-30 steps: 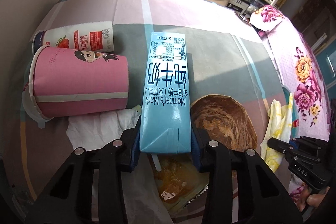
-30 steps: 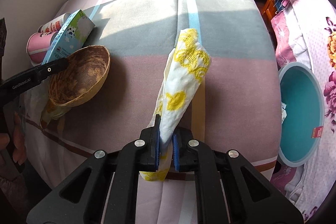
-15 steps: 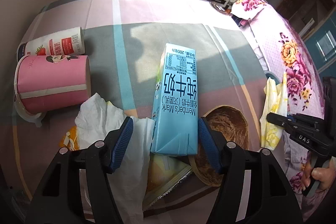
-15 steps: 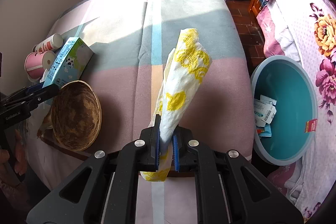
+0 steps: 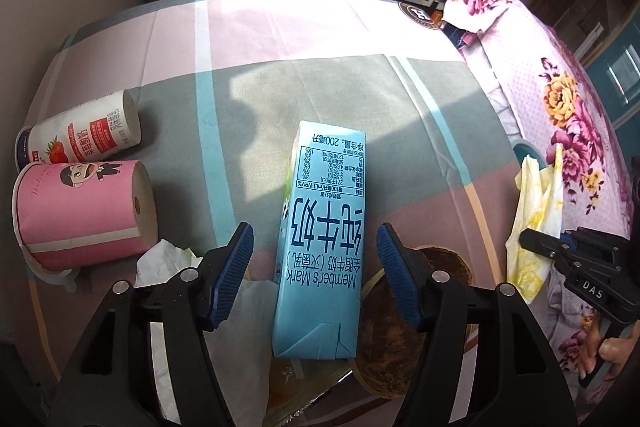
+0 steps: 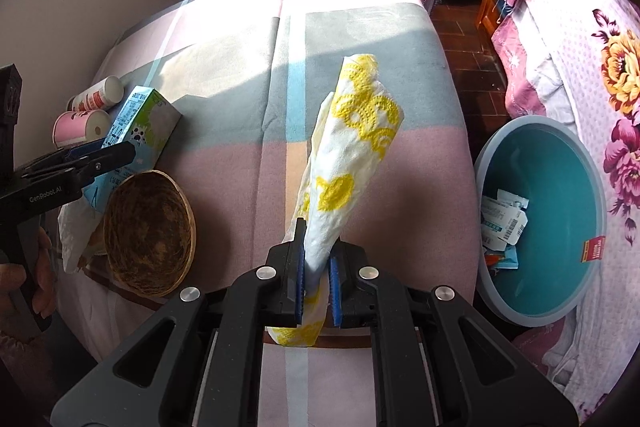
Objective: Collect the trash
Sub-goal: 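Lift the milk carton with the left tool while the right tool lifts the floral packet, then open the left tool over the bin while the right tool carries the packet there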
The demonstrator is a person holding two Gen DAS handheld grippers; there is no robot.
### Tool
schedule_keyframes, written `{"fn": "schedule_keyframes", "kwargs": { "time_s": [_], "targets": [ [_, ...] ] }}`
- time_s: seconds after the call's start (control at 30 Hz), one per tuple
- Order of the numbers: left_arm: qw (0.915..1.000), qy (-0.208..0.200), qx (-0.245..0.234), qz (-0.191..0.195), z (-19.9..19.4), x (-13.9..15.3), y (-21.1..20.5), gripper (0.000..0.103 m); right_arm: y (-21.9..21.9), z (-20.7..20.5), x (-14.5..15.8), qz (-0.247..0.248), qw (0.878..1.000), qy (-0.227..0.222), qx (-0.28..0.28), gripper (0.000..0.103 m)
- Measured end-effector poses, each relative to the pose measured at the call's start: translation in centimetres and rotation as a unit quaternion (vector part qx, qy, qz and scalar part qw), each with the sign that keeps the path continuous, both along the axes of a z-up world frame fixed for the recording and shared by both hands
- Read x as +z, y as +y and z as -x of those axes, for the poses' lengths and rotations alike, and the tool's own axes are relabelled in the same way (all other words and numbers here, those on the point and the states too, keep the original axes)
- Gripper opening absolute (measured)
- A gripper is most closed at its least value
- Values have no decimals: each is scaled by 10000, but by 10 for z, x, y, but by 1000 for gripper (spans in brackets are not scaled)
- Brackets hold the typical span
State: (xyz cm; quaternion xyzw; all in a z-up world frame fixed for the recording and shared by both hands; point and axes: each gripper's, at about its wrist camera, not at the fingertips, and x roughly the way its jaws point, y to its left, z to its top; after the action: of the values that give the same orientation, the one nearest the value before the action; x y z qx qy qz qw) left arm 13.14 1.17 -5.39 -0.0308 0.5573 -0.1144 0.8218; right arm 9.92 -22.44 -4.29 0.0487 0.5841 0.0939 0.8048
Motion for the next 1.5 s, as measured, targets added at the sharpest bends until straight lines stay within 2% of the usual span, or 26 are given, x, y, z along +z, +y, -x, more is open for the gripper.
{"fn": "schedule_keyframes", "kwargs": {
  "time_s": [0.17,0.2,0.23,0.33,0.47,0.63,0.73,0.9,1.07,1.27,1.5],
  "targets": [
    [9997,208,65,-83,0,-18,3,59,-5,-6,1,-53,10000,-15,-30,9],
    [9997,214,85,-73,0,-19,4,42,-5,-6,0,-64,10000,-15,-33,9],
    [9997,200,131,-62,1,-19,6,38,-5,-7,0,-73,10000,-18,-34,9],
    [9996,-68,249,-132,4,-4,7,38,-6,-6,-1,-107,9999,-37,-34,10],
    [9978,-460,481,-16,5,26,13,38,-11,-4,0,-150,9998,-69,-60,9],
    [9969,-732,292,47,11,54,-5,38,-25,0,6,-242,9994,-168,-166,9],
    [9971,-710,145,246,9,62,-21,38,-37,4,11,-281,9990,-238,-250,9],
    [9975,-561,-379,226,13,53,-79,38,-73,11,21,-296,9973,-412,-530,10],
    [9951,-363,-876,290,14,36,-142,38,-131,23,30,-253,9924,-559,-1065,9],
    [9866,-203,-1578,352,11,20,-233,38,-197,39,29,-97,9850,-598,-1613,10],
    [9777,6,-2081,294,13,-4,-309,38,-237,50,15,-8,9809,-507,-1879,10]
  ]
}}
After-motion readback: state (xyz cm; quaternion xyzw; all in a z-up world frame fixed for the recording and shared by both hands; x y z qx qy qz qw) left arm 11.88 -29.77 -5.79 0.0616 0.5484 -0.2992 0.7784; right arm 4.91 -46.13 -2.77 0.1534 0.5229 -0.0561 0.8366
